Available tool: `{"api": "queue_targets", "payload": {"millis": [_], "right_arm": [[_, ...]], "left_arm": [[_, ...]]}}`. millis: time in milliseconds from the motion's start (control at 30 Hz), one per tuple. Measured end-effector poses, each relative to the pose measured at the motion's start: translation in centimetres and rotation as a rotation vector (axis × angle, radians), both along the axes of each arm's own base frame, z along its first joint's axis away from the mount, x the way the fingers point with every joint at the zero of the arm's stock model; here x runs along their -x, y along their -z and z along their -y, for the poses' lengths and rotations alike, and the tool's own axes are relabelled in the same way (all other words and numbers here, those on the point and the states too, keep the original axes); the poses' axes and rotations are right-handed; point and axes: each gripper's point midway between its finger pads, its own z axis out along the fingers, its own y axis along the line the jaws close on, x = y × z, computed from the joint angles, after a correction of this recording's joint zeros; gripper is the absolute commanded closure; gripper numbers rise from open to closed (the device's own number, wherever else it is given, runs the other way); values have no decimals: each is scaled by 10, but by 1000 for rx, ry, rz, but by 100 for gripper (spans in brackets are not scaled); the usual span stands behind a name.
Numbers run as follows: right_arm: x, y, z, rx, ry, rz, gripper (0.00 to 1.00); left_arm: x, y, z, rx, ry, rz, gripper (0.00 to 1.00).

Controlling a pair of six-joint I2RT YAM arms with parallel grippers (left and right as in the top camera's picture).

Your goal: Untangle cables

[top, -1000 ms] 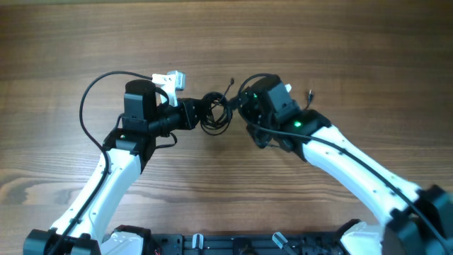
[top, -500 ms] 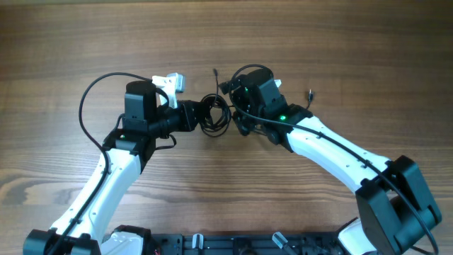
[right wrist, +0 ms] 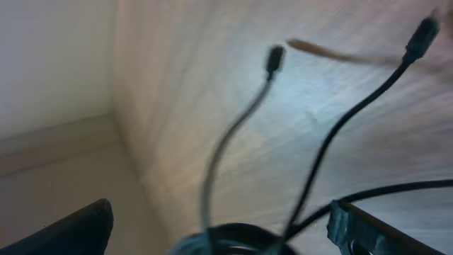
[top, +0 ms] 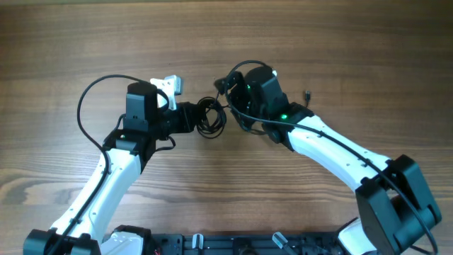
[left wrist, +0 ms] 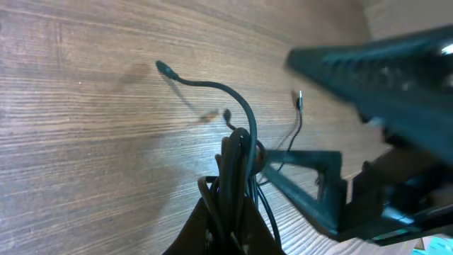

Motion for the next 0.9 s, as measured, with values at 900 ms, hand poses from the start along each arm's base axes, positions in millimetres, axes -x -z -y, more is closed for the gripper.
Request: {"api": "queue_targets", "payload": {"millis": [900], "right_arm": [[-8,-4,24,16,182,-32,21]], "left_arm": [[13,-11,19,100,108,-9,96]]}}
